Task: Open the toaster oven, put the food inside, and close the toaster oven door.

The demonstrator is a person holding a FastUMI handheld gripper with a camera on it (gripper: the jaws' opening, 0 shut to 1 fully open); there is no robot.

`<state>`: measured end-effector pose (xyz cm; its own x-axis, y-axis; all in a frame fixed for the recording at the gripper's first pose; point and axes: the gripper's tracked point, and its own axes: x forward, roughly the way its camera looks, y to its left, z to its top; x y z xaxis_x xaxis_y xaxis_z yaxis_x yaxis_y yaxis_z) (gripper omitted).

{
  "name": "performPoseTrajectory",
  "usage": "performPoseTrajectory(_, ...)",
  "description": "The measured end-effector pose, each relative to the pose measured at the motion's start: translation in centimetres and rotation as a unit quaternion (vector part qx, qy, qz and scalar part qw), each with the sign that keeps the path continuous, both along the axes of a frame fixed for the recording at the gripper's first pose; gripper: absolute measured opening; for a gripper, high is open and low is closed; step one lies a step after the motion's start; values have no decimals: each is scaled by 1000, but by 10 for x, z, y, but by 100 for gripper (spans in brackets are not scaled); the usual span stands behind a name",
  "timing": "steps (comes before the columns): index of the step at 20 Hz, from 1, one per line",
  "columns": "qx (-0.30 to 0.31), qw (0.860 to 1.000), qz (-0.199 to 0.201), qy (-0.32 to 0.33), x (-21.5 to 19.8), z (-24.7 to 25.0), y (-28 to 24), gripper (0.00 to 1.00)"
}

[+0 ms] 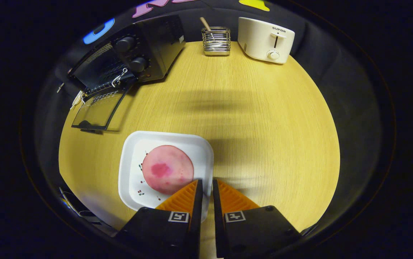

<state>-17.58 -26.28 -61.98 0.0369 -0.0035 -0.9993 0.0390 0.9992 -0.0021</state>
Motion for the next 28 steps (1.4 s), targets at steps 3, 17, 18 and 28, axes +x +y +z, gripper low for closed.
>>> performPoseTrajectory(3,8,1000,-8,23,-1,-2,0,22)
performPoseTrajectory(17,219,955,-179,92,-2,3,9,5)
performPoseTrajectory(18,246,942,-209,96,-5,7,13,5)
performPoseTrajectory(28,300,877,-374,-11,-3,86,57,5)
